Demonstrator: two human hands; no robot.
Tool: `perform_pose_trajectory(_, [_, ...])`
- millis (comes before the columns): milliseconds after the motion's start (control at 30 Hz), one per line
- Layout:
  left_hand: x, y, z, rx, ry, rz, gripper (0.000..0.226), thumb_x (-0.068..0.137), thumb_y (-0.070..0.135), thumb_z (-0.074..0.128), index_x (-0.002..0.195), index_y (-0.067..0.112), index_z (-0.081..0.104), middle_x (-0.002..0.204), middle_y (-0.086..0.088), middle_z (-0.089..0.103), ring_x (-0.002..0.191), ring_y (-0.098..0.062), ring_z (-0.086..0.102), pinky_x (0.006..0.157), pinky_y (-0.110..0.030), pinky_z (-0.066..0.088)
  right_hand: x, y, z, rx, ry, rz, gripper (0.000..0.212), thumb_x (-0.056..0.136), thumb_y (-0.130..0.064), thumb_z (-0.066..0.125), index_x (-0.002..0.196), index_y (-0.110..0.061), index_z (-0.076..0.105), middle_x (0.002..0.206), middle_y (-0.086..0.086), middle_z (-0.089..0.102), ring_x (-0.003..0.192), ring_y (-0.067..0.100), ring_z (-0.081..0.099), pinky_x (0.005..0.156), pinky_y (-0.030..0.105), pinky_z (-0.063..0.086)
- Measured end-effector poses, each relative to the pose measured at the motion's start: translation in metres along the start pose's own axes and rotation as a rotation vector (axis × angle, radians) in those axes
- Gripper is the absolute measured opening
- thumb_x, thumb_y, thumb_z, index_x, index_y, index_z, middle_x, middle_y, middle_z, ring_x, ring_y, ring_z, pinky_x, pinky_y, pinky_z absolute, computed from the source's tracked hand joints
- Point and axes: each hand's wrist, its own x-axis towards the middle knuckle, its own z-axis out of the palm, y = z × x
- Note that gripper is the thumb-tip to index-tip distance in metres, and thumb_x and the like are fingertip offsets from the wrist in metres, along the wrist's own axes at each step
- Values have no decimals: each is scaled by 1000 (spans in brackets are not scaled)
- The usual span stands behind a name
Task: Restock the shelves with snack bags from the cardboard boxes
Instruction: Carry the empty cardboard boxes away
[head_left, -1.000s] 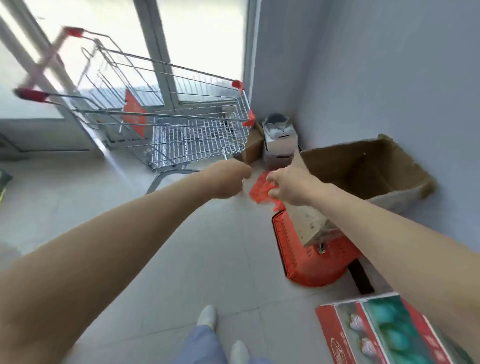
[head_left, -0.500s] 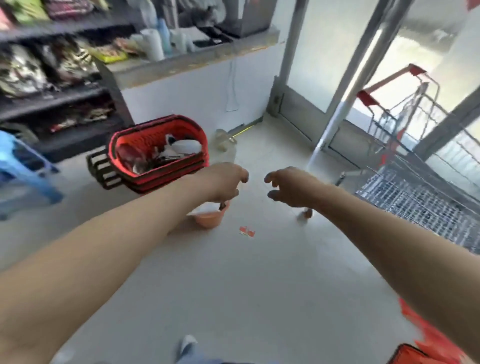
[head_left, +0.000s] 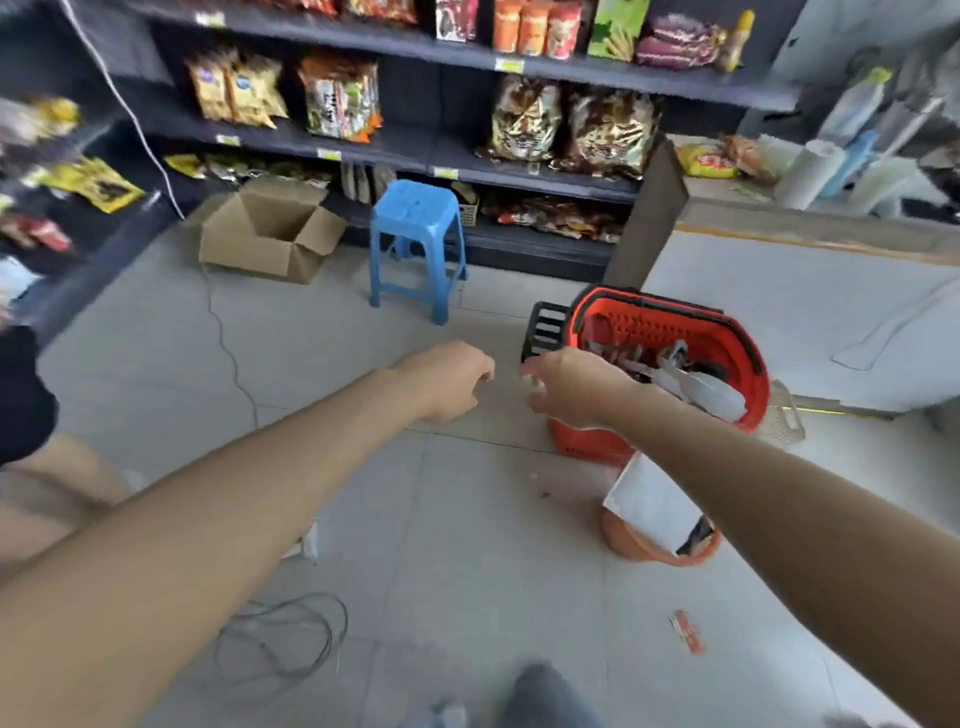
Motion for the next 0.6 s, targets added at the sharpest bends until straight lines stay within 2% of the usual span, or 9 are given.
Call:
perform_pose_trajectory(167, [20,-56,-19,-34,14,-168,31,92,11,52,123,7,55,121,-12,56,108,-29,55,91,-39,48,90,-12,-23,-52,-47,-151,44,95,-31,50,137,-22,46,128,8,59,114,29,57,95,37,49])
perform_pose_trajectory(367, [71,-97,-51,-85,88,-325,32,93,12,52,124,9,55,124,-12,57,109,-28,56,91,-38,48,175,-4,-66,-114,-87,-269,45,97,-29,48,142,-23,40,132,7,54,116,28,55,95,39,49])
perform_pose_trajectory(467, [96,-112,-69,-99,129,-370,28,92,13,52,118,6,57,118,-15,59,105,-30,57,89,-40,49,217,-2,-85,-149,-66,-315,45,98,-30,48,141,-22,40,130,7,55,114,28,57,94,40,50])
perform_pose_trajectory(600, [118,-140,-90,-115,137,-417,30,93,14,51,122,7,55,121,-13,58,107,-29,56,91,-41,48,268,-11,-103,-173,-88,-371,44,98,-29,47,140,-20,41,130,8,54,113,29,56,93,40,50])
